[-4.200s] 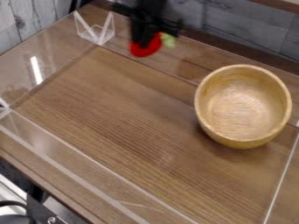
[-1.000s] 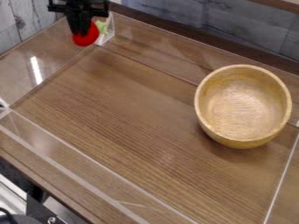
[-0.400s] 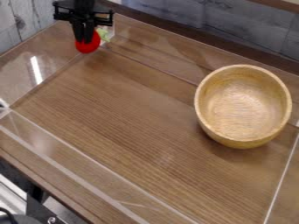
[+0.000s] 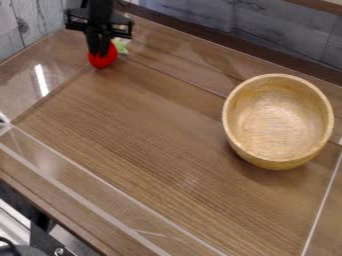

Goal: Move the red fruit to the left

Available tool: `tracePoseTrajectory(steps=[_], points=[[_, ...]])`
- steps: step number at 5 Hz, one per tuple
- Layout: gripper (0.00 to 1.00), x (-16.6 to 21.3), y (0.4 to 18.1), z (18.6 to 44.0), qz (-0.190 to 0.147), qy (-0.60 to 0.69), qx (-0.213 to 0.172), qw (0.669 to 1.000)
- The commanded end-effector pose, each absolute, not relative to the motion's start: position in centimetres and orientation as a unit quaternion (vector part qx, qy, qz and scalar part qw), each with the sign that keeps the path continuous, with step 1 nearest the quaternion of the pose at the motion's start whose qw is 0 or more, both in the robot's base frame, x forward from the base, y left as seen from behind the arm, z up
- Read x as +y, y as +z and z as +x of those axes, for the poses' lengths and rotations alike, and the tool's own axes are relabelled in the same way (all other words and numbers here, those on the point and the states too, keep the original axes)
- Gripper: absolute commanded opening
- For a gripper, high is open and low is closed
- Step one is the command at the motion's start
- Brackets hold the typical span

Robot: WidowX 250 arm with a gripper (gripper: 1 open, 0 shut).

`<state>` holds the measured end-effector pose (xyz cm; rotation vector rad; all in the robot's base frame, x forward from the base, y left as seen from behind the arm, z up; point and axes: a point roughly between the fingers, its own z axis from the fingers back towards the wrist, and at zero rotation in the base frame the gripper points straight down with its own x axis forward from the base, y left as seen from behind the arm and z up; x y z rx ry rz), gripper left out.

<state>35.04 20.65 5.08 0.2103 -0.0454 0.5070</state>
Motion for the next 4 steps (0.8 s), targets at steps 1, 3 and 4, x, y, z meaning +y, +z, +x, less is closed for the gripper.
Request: tracePoseTrajectory(steps=[1, 3, 4], points=[[1.0, 21.3, 6.8, 36.2, 0.113, 0.224, -0.046, 0.967], [1.0, 20.5, 5.8, 35.5, 0.099, 0.242, -0.033, 0.965], [1.0, 20.5, 5.5, 35.2, 0.085, 0.24, -0.031, 0.967]])
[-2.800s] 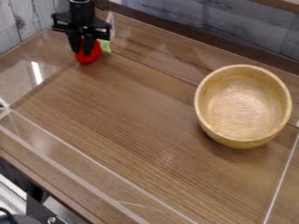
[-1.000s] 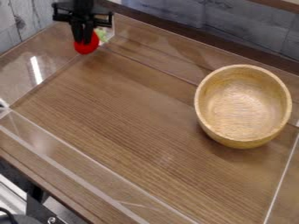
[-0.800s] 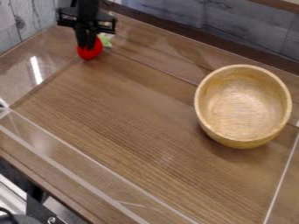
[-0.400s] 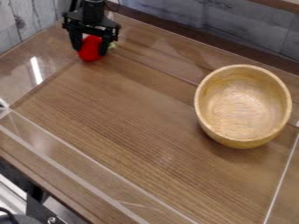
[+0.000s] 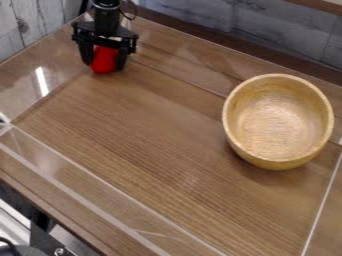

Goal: Move the red fruit to the left

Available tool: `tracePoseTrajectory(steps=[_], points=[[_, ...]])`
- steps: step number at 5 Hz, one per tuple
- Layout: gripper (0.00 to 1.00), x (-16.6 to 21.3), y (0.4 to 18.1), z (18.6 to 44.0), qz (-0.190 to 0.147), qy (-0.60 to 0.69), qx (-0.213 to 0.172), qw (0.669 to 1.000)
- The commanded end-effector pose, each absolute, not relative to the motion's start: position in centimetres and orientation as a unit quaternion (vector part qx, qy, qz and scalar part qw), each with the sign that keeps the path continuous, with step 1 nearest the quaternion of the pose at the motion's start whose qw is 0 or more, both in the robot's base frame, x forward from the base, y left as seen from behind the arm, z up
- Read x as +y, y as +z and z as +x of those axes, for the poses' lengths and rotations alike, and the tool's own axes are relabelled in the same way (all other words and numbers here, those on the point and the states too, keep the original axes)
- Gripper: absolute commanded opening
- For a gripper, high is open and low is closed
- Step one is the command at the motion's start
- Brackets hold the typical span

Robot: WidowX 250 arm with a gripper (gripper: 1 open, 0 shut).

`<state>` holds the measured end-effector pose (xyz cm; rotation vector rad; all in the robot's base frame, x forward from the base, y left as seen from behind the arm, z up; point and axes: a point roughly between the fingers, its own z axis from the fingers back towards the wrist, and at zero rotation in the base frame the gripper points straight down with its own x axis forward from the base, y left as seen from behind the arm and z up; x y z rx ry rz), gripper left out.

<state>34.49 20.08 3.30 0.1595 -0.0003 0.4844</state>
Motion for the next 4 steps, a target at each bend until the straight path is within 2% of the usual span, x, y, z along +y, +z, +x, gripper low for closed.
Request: tracePoseTrajectory(steps=[1, 2, 3, 4], points=[[1.0, 20.5, 5.2, 35.0, 0.069, 0.238, -0.028, 0.968], [1.0, 19.0, 6.3, 34.9, 0.053, 0.246, -0.026, 0.968], [1.0, 17.5, 8.2, 35.0, 0.033, 0.252, -0.034, 0.967], [1.0, 16.9, 9.2, 35.3, 0.022, 0.263, -0.037, 0.964]])
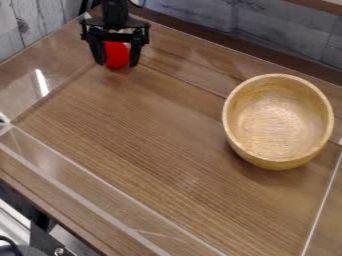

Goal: Move the red fruit to the left

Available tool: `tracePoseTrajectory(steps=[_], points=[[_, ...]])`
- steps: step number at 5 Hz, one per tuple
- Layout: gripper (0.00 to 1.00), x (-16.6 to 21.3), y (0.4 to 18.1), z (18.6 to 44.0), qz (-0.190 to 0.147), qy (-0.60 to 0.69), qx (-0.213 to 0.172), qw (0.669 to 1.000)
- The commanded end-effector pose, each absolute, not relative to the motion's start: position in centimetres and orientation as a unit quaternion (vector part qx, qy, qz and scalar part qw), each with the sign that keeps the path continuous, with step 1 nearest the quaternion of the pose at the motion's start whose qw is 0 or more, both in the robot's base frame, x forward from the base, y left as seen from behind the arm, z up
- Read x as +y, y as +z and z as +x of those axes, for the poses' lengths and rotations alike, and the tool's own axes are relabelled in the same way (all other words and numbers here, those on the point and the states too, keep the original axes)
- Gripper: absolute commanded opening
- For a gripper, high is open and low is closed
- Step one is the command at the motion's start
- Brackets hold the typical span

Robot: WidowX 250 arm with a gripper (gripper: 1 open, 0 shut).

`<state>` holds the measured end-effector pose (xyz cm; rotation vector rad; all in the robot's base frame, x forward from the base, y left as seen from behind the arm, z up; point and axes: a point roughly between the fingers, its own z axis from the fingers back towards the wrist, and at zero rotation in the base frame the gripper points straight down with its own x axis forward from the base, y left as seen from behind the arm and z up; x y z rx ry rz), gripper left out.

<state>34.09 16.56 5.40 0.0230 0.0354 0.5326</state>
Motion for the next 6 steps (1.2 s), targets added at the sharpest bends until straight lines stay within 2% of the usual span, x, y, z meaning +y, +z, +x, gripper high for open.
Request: tracePoseTrajectory(steps=[1, 4, 6], points=[[1.0, 18.1, 8.9, 35.6, 0.02, 0.261, -0.036, 0.964], [1.0, 19.7, 7.7, 36.6, 0.023, 0.251, -0.022, 0.967], [1.0, 20.3, 7.5, 34.8, 0.022, 0.282, -0.01, 0.959]])
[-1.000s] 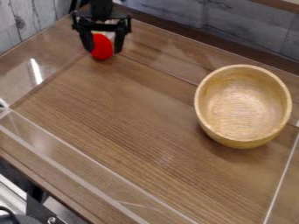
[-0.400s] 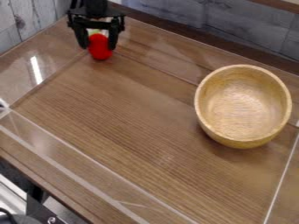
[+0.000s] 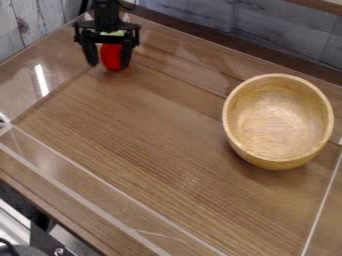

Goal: Move the red fruit to the left

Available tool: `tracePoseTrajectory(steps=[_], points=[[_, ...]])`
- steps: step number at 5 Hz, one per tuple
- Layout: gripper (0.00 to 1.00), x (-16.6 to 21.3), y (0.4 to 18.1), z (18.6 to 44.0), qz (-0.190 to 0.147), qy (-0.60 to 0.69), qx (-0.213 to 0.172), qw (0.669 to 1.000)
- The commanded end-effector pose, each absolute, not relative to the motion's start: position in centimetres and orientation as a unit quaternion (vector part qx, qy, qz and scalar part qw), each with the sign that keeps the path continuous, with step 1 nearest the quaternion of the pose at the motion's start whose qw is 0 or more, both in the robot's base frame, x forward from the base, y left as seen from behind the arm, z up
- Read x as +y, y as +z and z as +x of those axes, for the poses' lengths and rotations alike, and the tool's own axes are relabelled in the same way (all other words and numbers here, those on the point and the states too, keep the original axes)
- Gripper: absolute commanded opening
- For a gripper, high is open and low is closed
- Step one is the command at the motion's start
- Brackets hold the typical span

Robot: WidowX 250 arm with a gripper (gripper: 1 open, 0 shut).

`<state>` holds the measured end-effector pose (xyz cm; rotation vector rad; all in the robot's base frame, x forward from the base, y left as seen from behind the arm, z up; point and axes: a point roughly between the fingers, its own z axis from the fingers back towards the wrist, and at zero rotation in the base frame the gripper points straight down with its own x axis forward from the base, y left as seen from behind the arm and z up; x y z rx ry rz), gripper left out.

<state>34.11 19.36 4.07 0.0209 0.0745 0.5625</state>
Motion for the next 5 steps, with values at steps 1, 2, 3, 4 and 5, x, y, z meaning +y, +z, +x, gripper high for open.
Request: tracePoseTrajectory(steps=[1, 2, 3, 4, 5], points=[[1.0, 19.2, 8.6, 34.5, 0.013, 0.273, -0.012, 0.962], [1.0, 17.6, 10.2, 34.4, 0.002, 0.26, -0.019, 0.965], [0.0, 18.4, 11.7, 34.7, 0.0, 0.269, -0.017, 0.963], [0.0, 19.6, 11.9, 34.9, 0.007, 0.277, -0.011, 0.961], [1.0, 20.1, 12.7, 34.8, 0.009, 0.256, -0.01, 0.967]])
